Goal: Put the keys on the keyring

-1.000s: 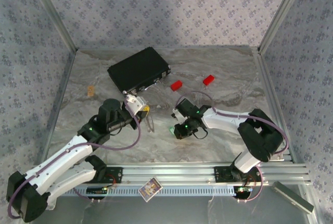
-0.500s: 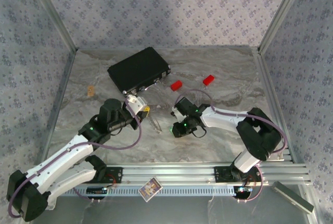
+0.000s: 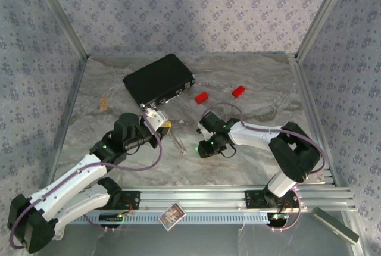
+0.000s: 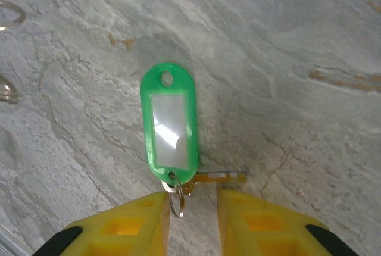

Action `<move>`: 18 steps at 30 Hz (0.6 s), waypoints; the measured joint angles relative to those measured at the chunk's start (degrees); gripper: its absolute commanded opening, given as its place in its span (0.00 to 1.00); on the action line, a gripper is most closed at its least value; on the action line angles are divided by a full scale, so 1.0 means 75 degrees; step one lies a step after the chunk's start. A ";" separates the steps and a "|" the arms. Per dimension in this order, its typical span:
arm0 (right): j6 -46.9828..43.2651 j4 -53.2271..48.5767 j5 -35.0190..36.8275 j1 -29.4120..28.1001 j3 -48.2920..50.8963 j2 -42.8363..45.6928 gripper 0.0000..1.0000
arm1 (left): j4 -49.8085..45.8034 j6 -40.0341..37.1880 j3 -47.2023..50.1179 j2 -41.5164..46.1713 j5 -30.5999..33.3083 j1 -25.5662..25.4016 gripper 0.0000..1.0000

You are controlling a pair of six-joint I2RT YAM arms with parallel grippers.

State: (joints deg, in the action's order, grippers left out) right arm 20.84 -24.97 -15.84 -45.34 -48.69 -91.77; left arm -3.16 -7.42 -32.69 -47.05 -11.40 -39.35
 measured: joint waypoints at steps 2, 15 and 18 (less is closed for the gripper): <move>0.0076 -0.0134 0.0067 0.0000 0.0003 0.0213 0.33 | 0.0003 0.0000 0.0000 0.0000 0.0000 0.0000 0.00; 0.1463 0.0370 0.0172 0.0026 0.0638 0.0822 0.46 | 0.0003 -0.0003 0.0023 0.0000 -0.0117 0.0000 0.00; 0.1679 0.0632 0.0111 0.0026 0.0731 0.0822 0.46 | 0.0003 -0.0003 0.0029 0.0000 -0.0117 0.0000 0.00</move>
State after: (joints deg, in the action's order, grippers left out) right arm 33.43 -20.23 -15.00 -45.15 -43.20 -85.60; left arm -3.14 -7.44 -32.47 -47.05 -12.27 -39.35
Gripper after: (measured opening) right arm 0.456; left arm 0.046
